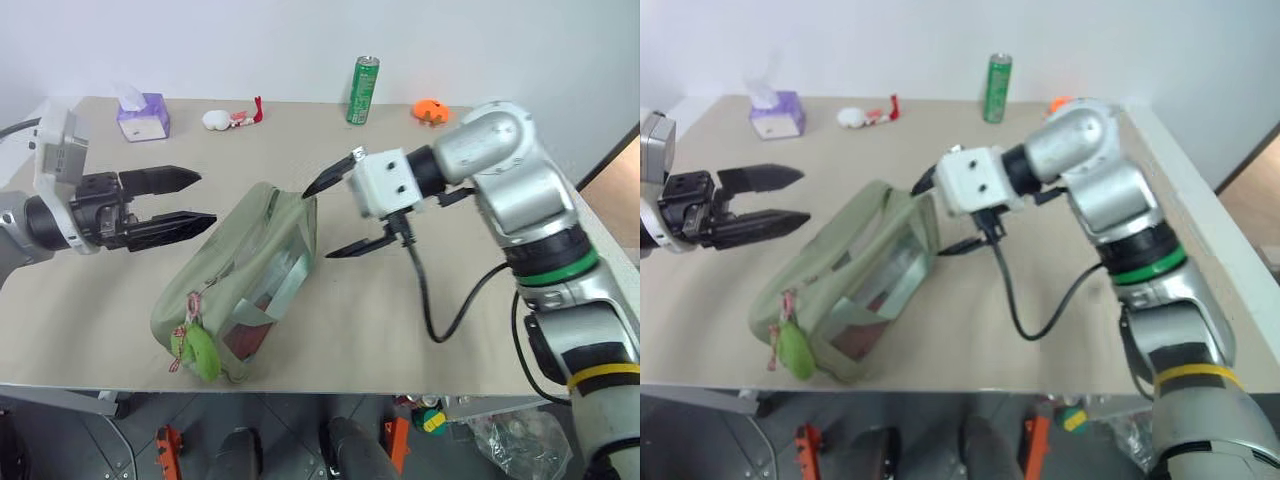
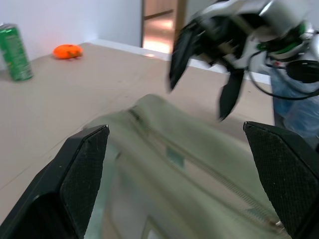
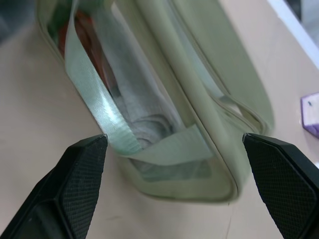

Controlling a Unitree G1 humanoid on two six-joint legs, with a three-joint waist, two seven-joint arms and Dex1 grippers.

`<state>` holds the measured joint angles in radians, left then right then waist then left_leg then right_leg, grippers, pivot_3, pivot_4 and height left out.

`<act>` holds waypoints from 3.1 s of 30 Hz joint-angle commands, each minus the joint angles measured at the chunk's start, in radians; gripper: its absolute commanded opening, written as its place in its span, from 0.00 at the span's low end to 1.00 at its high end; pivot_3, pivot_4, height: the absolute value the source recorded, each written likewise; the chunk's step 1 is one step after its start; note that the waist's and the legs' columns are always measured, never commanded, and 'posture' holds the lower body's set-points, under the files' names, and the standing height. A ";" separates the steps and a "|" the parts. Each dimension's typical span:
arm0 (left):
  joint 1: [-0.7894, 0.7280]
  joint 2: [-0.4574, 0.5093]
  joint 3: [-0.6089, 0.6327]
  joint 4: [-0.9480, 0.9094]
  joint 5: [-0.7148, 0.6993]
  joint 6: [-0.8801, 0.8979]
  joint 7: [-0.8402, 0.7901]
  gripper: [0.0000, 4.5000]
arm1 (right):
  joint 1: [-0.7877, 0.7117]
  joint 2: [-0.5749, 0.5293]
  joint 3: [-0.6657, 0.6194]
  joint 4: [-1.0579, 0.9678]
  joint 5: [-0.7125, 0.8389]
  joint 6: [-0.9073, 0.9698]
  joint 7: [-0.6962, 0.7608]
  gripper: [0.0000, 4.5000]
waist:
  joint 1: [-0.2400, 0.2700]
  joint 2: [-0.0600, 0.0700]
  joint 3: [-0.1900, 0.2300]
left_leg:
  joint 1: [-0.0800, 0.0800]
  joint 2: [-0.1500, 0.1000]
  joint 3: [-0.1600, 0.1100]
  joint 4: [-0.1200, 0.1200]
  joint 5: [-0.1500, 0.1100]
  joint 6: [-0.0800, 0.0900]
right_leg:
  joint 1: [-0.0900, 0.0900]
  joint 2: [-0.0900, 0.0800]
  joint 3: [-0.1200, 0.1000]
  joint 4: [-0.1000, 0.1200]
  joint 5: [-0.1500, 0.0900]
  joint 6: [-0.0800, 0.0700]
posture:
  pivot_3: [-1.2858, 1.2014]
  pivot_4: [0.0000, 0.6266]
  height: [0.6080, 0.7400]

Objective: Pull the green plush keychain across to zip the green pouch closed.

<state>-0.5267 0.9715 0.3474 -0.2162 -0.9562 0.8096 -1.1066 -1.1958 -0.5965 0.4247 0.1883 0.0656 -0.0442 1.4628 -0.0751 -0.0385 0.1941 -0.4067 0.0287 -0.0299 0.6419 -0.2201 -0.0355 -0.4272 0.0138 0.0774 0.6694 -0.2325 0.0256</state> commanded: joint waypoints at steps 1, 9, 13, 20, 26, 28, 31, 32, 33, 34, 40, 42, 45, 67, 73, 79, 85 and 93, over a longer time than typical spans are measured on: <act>-0.001 0.038 0.012 -0.030 -0.024 0.020 -0.029 0.99 | -0.049 0.042 0.010 0.071 -0.063 -0.097 -0.022 1.00 | 0.000 0.000 0.000 | 0.000 0.000 0.000 0.000 0.000 0.000 | 0.000 0.000 0.000 0.000 0.001 -0.003 | 0.52 0.24 1.00; 0.097 0.062 0.056 -0.034 0.002 0.016 -0.046 0.99 | -0.070 0.125 0.008 0.101 -0.073 -0.131 -0.010 1.00 | 0.000 0.000 0.000 | 0.000 0.000 -0.002 0.000 0.000 -0.001 | -0.001 0.000 -0.001 0.004 0.000 -0.007 | 0.52 0.24 1.00; 0.191 0.077 0.106 -0.018 0.026 0.005 -0.058 0.99 | -0.047 0.127 0.010 0.067 -0.067 -0.114 0.013 1.00 | 0.000 0.000 0.000 | 0.000 0.000 -0.002 0.000 0.000 -0.001 | -0.005 0.000 -0.001 0.011 -0.002 -0.009 | 0.52 0.24 1.00; 0.282 0.098 0.177 0.011 0.054 -0.006 -0.066 0.99 | -0.034 0.135 0.018 0.053 -0.076 -0.106 0.022 1.00 | 0.000 0.000 0.000 | 0.000 0.002 -0.003 -0.001 0.003 -0.005 | -0.008 0.003 -0.003 0.014 -0.003 -0.011 | 0.52 0.24 1.00; 0.286 0.088 0.188 -0.014 0.041 -0.001 -0.057 1.00 | -0.039 0.159 0.026 0.073 -0.077 -0.117 0.021 0.88 | 0.000 0.000 0.000 | 0.000 0.003 -0.003 -0.001 0.004 -0.006 | -0.008 0.003 -0.003 0.014 -0.003 -0.011 | 0.52 0.24 1.00; 0.280 0.083 0.180 -0.030 0.032 0.002 -0.054 1.00 | -0.043 0.171 0.025 0.090 -0.079 -0.123 0.012 0.76 | 0.000 0.000 0.000 | 0.000 0.003 -0.003 -0.001 0.004 -0.006 | -0.008 0.003 -0.003 0.014 -0.003 -0.011 | 0.52 0.24 1.00; 0.266 0.080 0.169 -0.048 0.022 0.007 -0.042 1.00 | -0.044 0.183 0.023 0.118 -0.080 -0.120 0.011 0.53 | 0.000 0.000 0.000 | 0.000 0.003 -0.003 -0.001 0.004 -0.006 | -0.008 0.003 -0.003 0.014 -0.003 -0.012 | 0.52 0.24 1.00; 0.262 0.080 0.168 -0.050 0.019 0.008 -0.039 1.00 | -0.045 0.186 0.024 0.127 -0.084 -0.123 0.010 0.45 | 0.000 0.000 0.000 | 0.000 0.003 -0.003 -0.001 0.004 -0.006 | -0.008 0.003 -0.003 0.014 -0.003 -0.012 | 0.52 0.24 1.00; 0.257 0.080 0.168 -0.047 0.016 0.009 -0.037 1.00 | -0.044 0.188 0.025 0.140 -0.089 -0.125 0.007 0.37 | 0.000 0.000 0.000 | -0.001 0.003 -0.003 -0.001 0.004 -0.006 | -0.008 0.003 -0.003 0.014 -0.003 -0.012 | 0.52 0.24 1.00; 0.255 0.081 0.169 -0.046 0.014 0.010 -0.036 1.00 | -0.043 0.189 0.025 0.146 -0.092 -0.125 0.006 0.30 | 0.000 0.000 0.000 | 0.000 0.003 -0.003 -0.001 0.004 -0.006 | -0.008 0.003 -0.003 0.014 -0.003 -0.012 | 0.52 0.24 1.00; 0.252 0.076 0.173 -0.034 0.012 0.007 -0.036 1.00 | -0.023 0.187 0.039 0.186 -0.125 -0.140 -0.007 0.01 | 0.000 0.000 0.000 | 0.000 0.003 -0.003 -0.001 0.004 -0.006 | -0.008 0.003 -0.003 0.014 -0.003 -0.012 | 0.52 0.24 1.00; 0.256 0.074 0.174 -0.034 0.011 0.006 -0.033 1.00 | -0.014 0.182 0.041 0.187 -0.128 -0.139 -0.002 0.01 | 0.000 0.000 0.000 | 0.000 0.003 -0.003 -0.001 0.004 -0.007 | -0.008 0.003 -0.003 0.014 -0.003 -0.011 | 0.52 0.24 1.00; 0.260 0.070 0.180 -0.039 0.006 0.008 -0.025 1.00 | -0.001 0.169 0.039 0.182 -0.129 -0.135 0.005 0.01 | 0.000 0.000 0.000 | 0.000 0.003 -0.004 -0.001 0.005 -0.008 | -0.008 0.003 -0.003 0.014 -0.003 -0.010 | 0.52 0.24 1.00; 0.217 -0.024 0.101 -0.002 -0.026 0.016 0.051 1.00 | 0.079 -0.080 -0.106 -0.135 -0.200 0.300 -0.191 0.01 | 0.002 0.000 0.000 | -0.002 0.003 -0.003 -0.007 0.011 -0.011 | -0.011 0.003 -0.003 0.014 -0.002 -0.010 | 0.52 0.24 1.00; 0.217 -0.027 0.098 -0.012 -0.035 0.023 0.057 1.00 | 0.156 -0.049 -0.035 -0.291 -0.314 0.632 -0.261 0.01 | -0.003 0.000 0.000 | -0.002 0.003 -0.001 -0.007 0.011 -0.011 | -0.013 0.002 -0.002 0.014 -0.002 -0.010 | 0.52 0.24 1.00; 0.217 -0.024 0.101 -0.024 -0.050 0.038 0.068 1.00 | 0.037 0.087 -0.074 -0.318 -0.271 0.977 -0.331 0.01 | -0.007 0.000 0.000 | -0.001 0.004 -0.002 -0.006 0.013 -0.011 | -0.012 0.004 -0.003 0.015 0.001 -0.010 | 0.52 0.24 1.00; 0.220 -0.026 0.105 -0.031 -0.059 0.049 0.078 1.00 | -0.092 0.048 -0.083 -0.311 -0.147 1.178 -0.275 0.01 | -0.003 0.000 0.000 | -0.003 0.004 -0.003 -0.006 0.013 -0.011 | -0.013 0.004 -0.003 0.015 0.000 -0.010 | 0.52 0.24 1.00; 0.225 -0.033 0.113 -0.040 -0.072 0.052 0.095 1.00 | -0.131 0.007 -0.020 -0.364 -0.028 1.316 -0.289 0.01 | -0.001 0.000 0.000 | -0.007 0.001 -0.002 -0.006 0.012 -0.011 | -0.014 0.001 -0.004 0.014 -0.001 -0.008 | 0.52 0.24 1.00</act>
<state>-0.2966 0.9325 0.4292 -0.2291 -1.0067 0.8603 -1.0132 -1.2796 -0.5824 0.4148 -0.1280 0.0120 1.2421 1.1874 -0.0762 -0.0385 0.1942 -0.4133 0.0302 -0.0323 0.6357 -0.2077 -0.0466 -0.4417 0.0148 0.0737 0.6829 -0.2338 0.0174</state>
